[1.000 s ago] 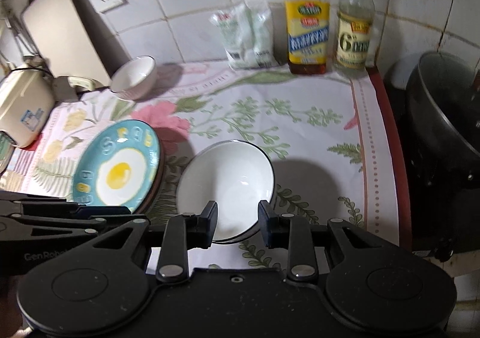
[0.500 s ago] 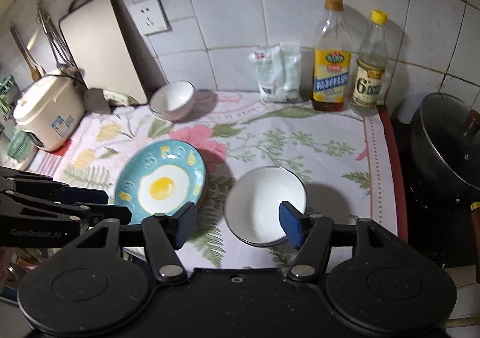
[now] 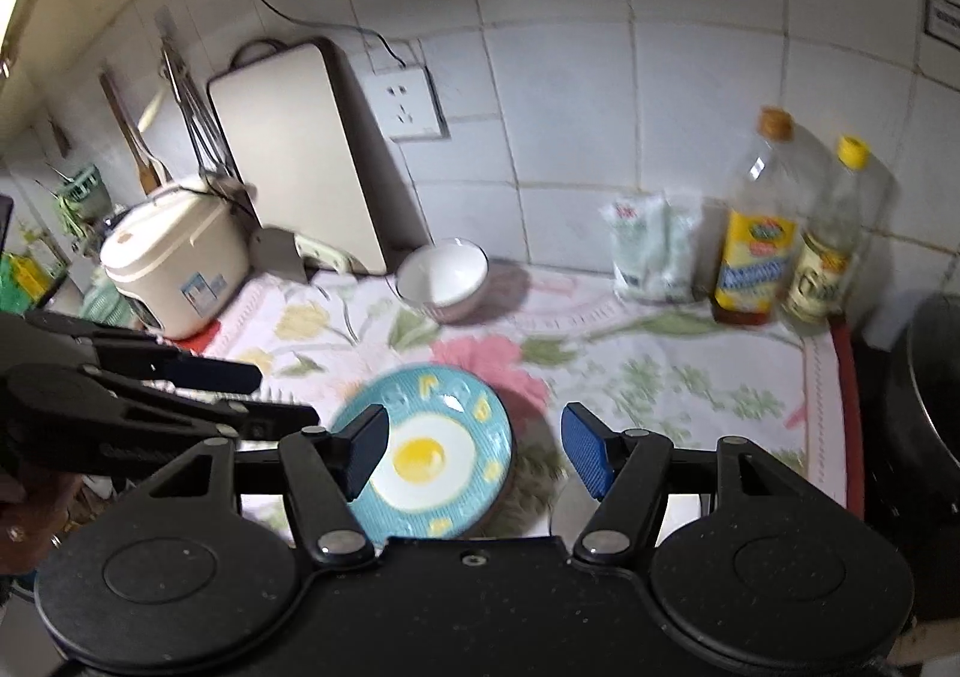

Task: Organize plates and bowls
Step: 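Move both grippers to the white bowl beside the cutting board, then close both grippers on the white bowl's rim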

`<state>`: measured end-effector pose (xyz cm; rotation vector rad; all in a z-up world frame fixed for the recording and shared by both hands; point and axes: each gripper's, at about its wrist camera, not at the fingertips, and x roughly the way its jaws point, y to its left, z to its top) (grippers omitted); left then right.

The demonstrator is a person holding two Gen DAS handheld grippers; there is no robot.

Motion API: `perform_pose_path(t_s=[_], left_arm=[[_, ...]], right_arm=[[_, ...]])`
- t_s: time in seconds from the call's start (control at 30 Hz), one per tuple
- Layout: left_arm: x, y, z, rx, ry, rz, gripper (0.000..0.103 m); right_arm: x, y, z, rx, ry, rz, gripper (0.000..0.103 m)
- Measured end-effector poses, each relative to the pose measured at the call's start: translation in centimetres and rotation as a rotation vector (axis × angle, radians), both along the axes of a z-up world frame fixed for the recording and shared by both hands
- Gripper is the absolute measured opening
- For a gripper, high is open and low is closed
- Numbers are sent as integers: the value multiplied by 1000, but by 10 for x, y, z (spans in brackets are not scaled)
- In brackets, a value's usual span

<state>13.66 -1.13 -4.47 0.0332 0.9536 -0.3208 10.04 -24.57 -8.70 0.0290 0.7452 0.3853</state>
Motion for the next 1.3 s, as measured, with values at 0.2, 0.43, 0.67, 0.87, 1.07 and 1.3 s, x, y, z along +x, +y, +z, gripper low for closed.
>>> perform_pose_path(t_s=[0.2, 0.43, 0.67, 0.87, 1.07, 1.3], left_arm=[[26, 16, 0, -13, -25, 50, 58], [60, 45, -18, -32, -54, 159, 62], [90, 69, -49, -63, -110, 273, 64], [130, 84, -85, -139, -102, 397, 64], [168, 97, -119, -172, -67, 451, 64], [210, 105, -156, -196, -23, 484, 61]], right_arm=[[37, 13, 10, 30, -29, 28, 69], [97, 31, 0, 63, -19, 77, 69], [154, 49, -33, 128, -3, 105, 69], [203, 65, -80, 124, 13, 104, 68], [244, 88, -126, 82, 64, 100, 68], [284, 105, -160, 62, 134, 79, 61]])
